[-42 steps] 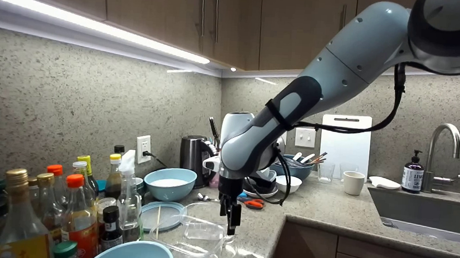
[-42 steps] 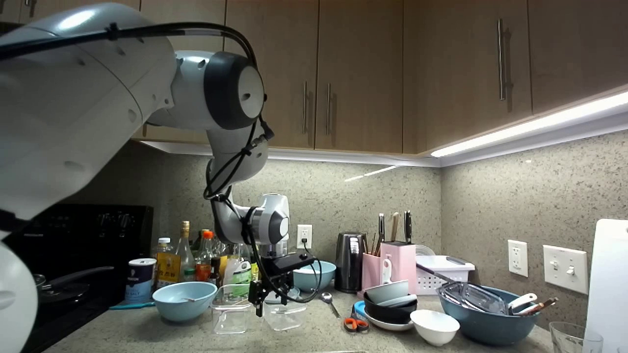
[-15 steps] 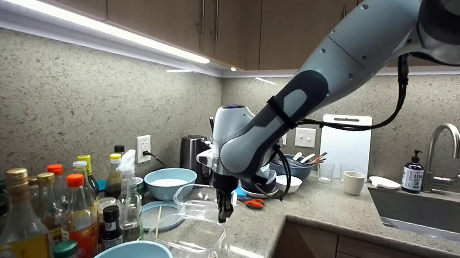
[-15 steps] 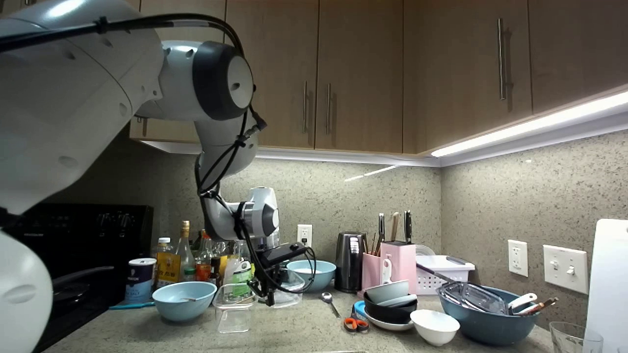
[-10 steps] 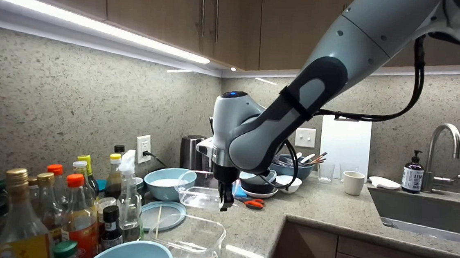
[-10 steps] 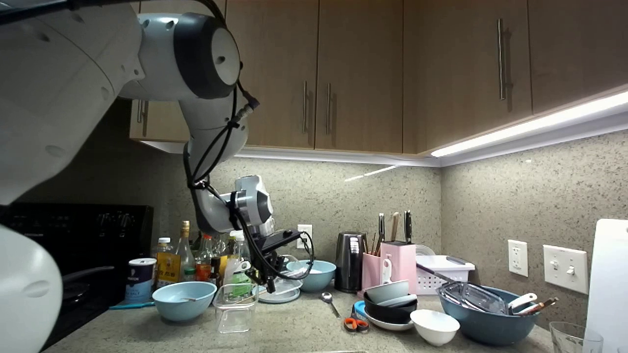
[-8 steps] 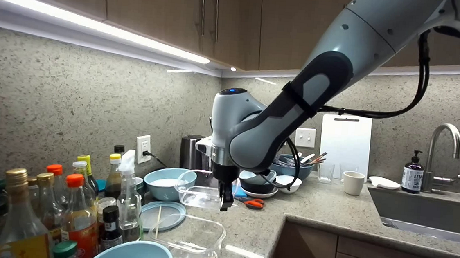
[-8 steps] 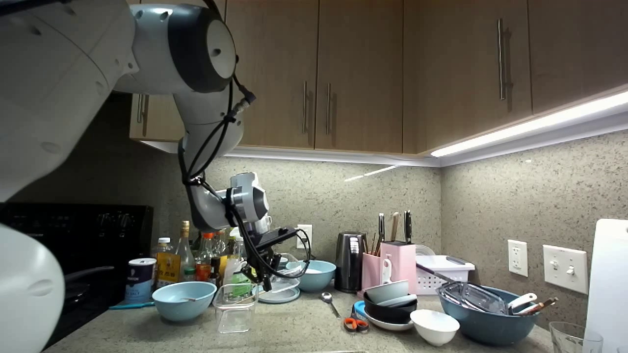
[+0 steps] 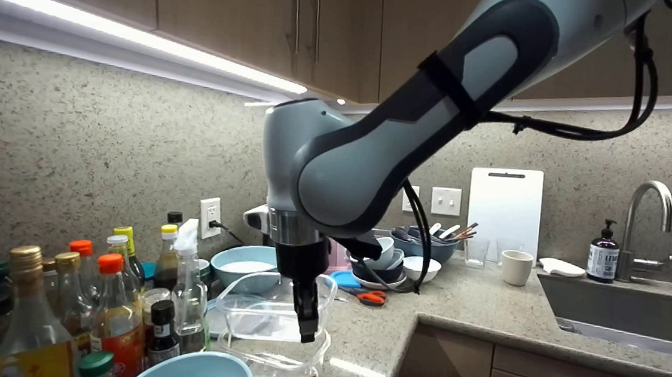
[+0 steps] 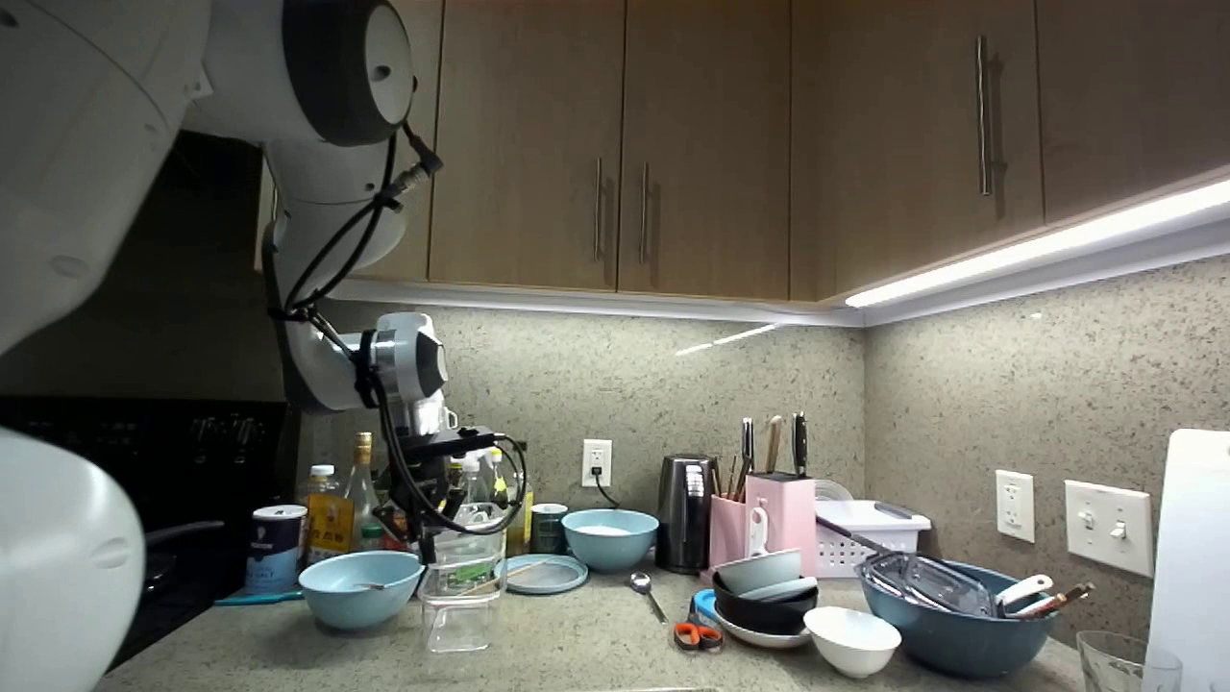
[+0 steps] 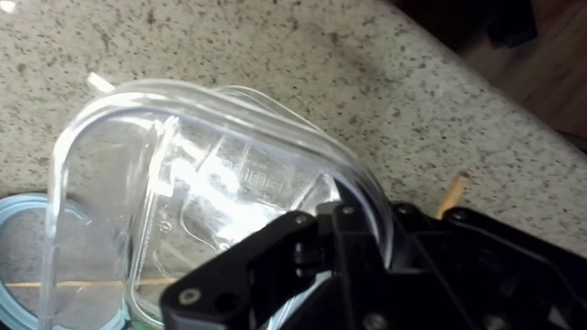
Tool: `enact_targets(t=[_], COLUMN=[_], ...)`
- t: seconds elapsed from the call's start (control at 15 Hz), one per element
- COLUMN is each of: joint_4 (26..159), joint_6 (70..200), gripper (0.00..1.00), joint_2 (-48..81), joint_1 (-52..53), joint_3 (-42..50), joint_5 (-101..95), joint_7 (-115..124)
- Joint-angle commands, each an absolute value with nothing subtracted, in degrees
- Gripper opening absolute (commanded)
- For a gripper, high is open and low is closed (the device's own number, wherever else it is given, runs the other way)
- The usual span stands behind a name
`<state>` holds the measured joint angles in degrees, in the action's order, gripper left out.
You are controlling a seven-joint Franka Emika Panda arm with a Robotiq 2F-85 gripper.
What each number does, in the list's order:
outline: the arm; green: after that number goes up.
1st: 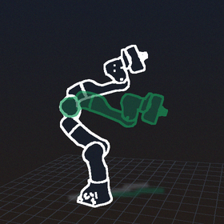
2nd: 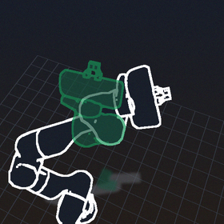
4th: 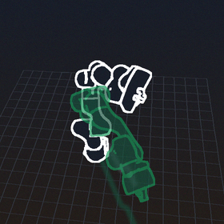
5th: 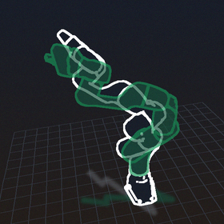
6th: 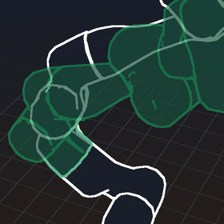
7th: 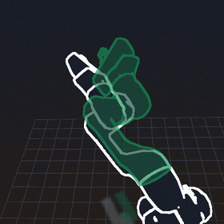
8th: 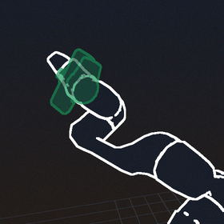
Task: Stack the clear lunch boxes
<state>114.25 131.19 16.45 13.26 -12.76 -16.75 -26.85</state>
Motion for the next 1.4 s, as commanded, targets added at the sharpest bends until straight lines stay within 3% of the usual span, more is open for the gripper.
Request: enact_targets(t=[0.0,1.33], joint_4=[115.0,102.7], joint_6=[127.4,135.5], gripper=[0.05,0.05], joint_2=[14.7,29.7], joint_1=[12.9,9.1], joint_3=[-14.6,-13.5], joint_5=[-11.7,-10.7], joint_7=[-25.8,-34.2])
